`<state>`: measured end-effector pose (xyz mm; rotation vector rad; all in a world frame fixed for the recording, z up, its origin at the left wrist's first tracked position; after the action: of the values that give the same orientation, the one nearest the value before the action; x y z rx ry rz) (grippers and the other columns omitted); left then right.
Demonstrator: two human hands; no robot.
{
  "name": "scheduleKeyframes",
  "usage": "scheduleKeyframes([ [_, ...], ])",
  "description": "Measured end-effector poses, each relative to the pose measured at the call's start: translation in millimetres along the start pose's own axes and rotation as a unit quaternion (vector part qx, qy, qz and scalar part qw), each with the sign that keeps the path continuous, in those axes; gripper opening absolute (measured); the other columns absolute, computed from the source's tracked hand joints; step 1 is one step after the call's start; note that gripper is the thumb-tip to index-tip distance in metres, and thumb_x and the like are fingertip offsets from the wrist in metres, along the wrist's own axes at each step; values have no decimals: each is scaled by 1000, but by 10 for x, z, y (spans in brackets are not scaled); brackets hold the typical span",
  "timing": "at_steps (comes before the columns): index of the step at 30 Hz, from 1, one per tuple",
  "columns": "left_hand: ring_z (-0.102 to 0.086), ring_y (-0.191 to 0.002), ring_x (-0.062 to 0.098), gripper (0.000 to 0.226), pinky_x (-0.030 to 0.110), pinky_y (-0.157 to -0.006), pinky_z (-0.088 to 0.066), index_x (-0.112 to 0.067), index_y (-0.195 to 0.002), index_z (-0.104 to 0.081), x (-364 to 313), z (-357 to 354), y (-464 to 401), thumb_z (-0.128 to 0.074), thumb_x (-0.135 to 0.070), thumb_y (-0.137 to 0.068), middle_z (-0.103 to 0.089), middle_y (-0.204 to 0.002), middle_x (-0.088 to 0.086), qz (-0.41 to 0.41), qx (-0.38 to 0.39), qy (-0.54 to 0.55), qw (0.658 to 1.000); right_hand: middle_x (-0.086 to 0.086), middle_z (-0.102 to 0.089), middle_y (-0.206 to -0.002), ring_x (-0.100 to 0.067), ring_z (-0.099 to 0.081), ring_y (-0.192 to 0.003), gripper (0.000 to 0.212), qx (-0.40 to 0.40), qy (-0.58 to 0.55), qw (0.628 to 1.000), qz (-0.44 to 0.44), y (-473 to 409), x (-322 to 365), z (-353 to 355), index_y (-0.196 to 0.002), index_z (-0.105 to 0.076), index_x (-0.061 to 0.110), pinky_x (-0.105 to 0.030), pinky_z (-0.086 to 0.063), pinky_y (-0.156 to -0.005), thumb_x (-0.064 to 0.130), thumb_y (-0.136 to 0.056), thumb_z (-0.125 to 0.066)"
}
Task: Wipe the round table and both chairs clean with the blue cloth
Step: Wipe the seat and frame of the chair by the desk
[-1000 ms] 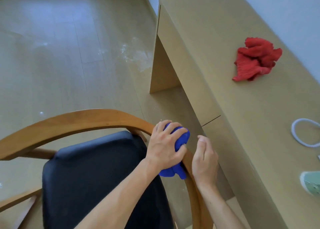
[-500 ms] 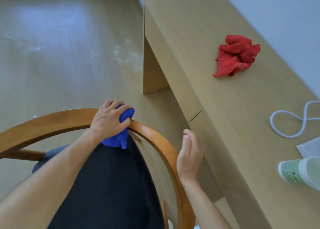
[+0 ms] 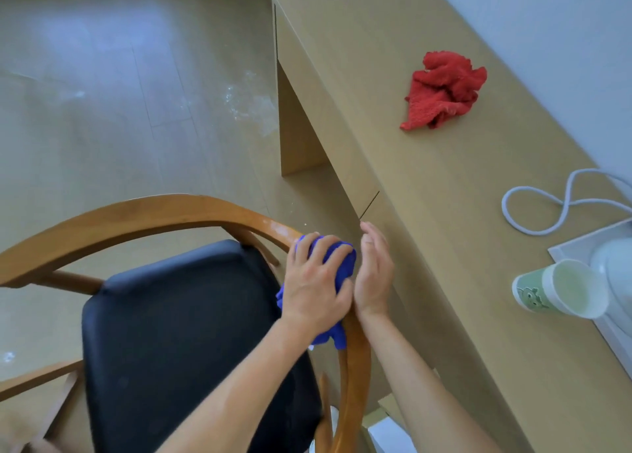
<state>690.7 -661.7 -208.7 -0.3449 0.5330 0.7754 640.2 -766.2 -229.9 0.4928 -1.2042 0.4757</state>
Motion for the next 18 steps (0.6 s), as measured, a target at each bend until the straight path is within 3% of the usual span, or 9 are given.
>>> scheduleKeyframes([
  [4,-39,-133,25,38,50,-114,-25,-20,-119,-64,-247,-69,272,-45,-33,-89,-57,-130,-1,-30,-4,16,999,14,-48,-139,-1,-43,-129,34,93,12,995,23,393,-17,209,-123,-55,38,-19,-38,-103,30,-96,-36],
  [6,-31,-138,12,38,45,-117,-20,-24,-119,-64,-191,-56,312,-35,-29,-95,-52,-136,-9,7,-8,138,990,17,-40,-144,1,-38,-132,35,140,11,990,24,594,-13,211,-126,-50,47,-13,-36,-103,34,-97,-35],
  [7,-30,-137,5,38,41,-117,-20,-25,-117,-65,-105,-44,305,-33,-26,-96,-51,-137,-14,54,-5,250,967,19,-36,-146,2,-35,-134,36,154,23,988,23,652,-14,188,-129,-46,48,-13,-36,-104,36,-98,-35],
  [9,-35,-133,-2,36,34,-114,-28,-26,-110,-65,122,-35,285,-34,-25,-92,-50,-137,-20,170,-22,462,870,17,-28,-151,0,-29,-137,38,170,86,982,12,670,-41,103,-137,-40,43,-18,-33,-107,38,-99,-40],
  [11,-42,-131,5,29,34,-110,-34,-24,-107,-60,308,-60,310,-37,-23,-91,-50,-137,-18,267,-57,579,769,9,-24,-154,-7,-23,-140,48,168,195,966,8,614,-49,40,-143,-37,32,-23,-24,-111,31,-97,-50],
  [12,-45,-129,10,25,37,-109,-37,-25,-106,-59,358,-71,339,-38,-19,-92,-51,-135,-16,300,-74,598,740,5,-26,-153,-10,-23,-140,54,163,223,961,5,571,-44,39,-144,-36,28,-24,-22,-111,28,-94,-55],
  [14,-52,-118,11,26,36,-101,-45,-29,-104,-57,431,-40,411,-43,-10,-92,-57,-123,-12,341,-96,556,752,0,-36,-149,-16,-32,-137,68,166,210,963,-37,454,-81,66,-146,-33,23,-32,-28,-113,22,-87,-65],
  [16,-55,-107,8,28,27,-89,-48,-31,-104,-54,500,8,486,-49,-7,-89,-58,-113,-10,350,-93,457,812,-2,-44,-144,-19,-42,-131,85,181,175,960,-118,357,-135,96,-149,-25,22,-39,-38,-108,18,-78,-71],
  [18,-57,-100,8,25,21,-79,-47,-30,-106,-54,524,-11,541,-55,-12,-89,-60,-108,-10,344,-42,405,846,-2,-44,-142,-19,-46,-126,90,194,190,952,-141,288,-92,86,-149,-25,20,-33,-43,-101,14,-73,-72],
])
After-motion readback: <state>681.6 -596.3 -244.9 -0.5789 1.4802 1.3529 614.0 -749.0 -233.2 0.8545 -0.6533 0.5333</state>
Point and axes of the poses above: each hand's wrist, its own y-axis away from the middle knuckle, its own z-axis out of the back of the hand, x = y × z, the point moved 9 cm from there along -y, towards the middle knuckle
